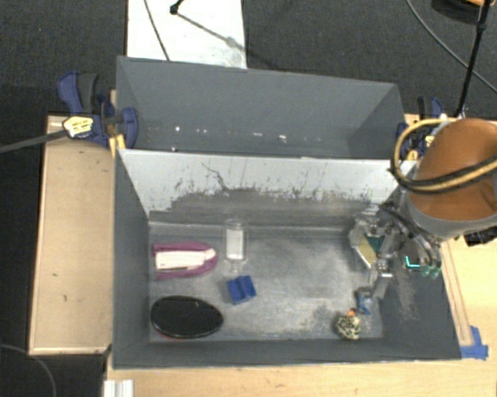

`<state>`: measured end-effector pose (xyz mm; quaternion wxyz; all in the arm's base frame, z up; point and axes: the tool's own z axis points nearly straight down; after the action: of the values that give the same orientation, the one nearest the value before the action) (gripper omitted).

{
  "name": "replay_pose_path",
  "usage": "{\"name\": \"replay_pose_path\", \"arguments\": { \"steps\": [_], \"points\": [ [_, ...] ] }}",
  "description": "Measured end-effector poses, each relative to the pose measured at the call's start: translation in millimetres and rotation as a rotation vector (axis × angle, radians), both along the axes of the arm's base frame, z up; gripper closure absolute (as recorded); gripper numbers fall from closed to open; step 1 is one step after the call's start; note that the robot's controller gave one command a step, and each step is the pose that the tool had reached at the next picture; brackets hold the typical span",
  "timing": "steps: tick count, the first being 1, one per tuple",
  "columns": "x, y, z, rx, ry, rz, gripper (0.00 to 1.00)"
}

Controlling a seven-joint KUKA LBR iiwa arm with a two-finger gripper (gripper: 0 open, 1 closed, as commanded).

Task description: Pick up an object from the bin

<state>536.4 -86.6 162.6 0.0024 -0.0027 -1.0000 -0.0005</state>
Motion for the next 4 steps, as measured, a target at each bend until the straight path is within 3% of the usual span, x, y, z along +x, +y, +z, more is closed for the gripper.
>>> {"name": "replay_pose_path", "arguments": {
  "steps": [1,2,3,4],
  "points": [
    [18.3,-54,-23,-0.003,-0.010,0.161,0.00],
    [21.5,-65,-62,0.000,-0.009,0.598,0.00],
    [8.1,-54,-86,0.014,-0.013,1.139,0.00],
    [9.5,-55,-84,0.011,-0.016,1.136,1.00]
  ]
}}
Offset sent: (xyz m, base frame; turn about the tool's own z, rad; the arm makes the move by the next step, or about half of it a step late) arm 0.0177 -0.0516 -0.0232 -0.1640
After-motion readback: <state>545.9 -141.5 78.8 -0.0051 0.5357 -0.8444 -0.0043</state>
